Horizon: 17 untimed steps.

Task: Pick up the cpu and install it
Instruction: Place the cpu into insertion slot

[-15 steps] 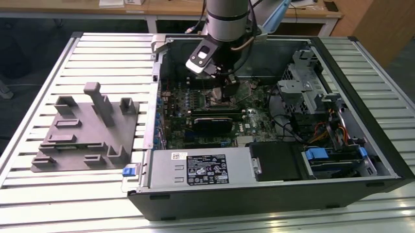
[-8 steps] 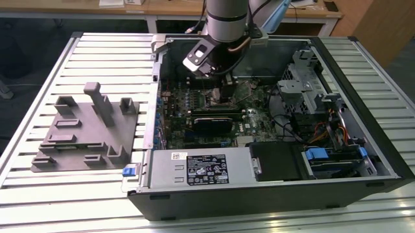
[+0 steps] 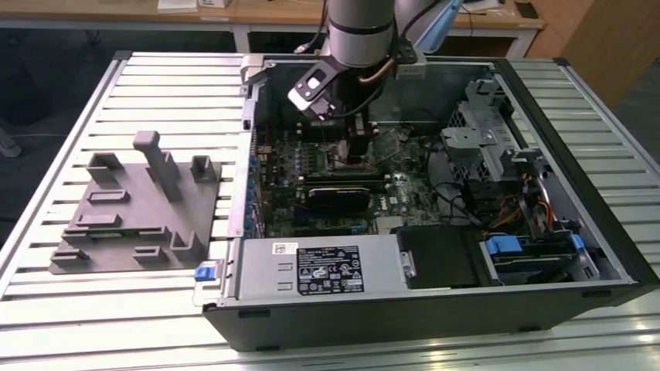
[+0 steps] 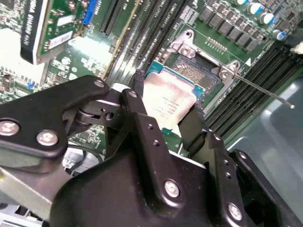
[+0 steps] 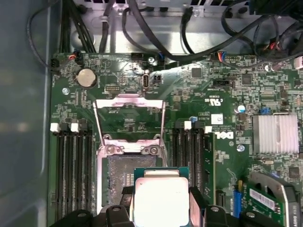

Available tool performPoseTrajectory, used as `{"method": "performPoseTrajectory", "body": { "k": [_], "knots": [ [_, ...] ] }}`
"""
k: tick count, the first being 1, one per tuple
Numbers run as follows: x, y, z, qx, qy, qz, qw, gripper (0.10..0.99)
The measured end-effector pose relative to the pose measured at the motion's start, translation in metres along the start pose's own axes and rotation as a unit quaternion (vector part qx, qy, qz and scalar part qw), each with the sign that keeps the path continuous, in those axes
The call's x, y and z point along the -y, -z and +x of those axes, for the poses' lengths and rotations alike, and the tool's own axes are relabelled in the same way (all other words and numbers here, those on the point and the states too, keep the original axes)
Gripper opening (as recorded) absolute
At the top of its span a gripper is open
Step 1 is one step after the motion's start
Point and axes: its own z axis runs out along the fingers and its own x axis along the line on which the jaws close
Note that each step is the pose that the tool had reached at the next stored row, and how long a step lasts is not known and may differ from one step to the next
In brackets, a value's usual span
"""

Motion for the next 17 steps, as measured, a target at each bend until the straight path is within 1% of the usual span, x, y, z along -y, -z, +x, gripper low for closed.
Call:
{"method": "performPoseTrajectory", "body": {
  "k": [3,8,10,11,15,16,17],
  "knots": [
    [0.0001,-0.0009,0.0034,-0.0003,-0.001,0.0000,1.0000,0.541],
    [0.0001,-0.0032,0.0051,-0.0031,-0.001,-0.0006,1.0000,0.541],
    [0.0002,-0.0039,0.0051,-0.0031,-0.001,-0.0043,1.0000,0.541],
    [0.0001,-0.0040,0.0051,-0.0031,-0.001,-0.0054,1.0000,0.541],
    [0.0002,-0.0042,0.0051,-0.0029,-0.001,-0.0061,1.0000,0.541],
    [0.0002,-0.0047,0.0052,-0.0031,-0.002,-0.0080,1.0000,0.541],
    [0.0002,-0.0051,0.0052,-0.0032,-0.002,-0.0112,0.9999,0.541]
  ]
}}
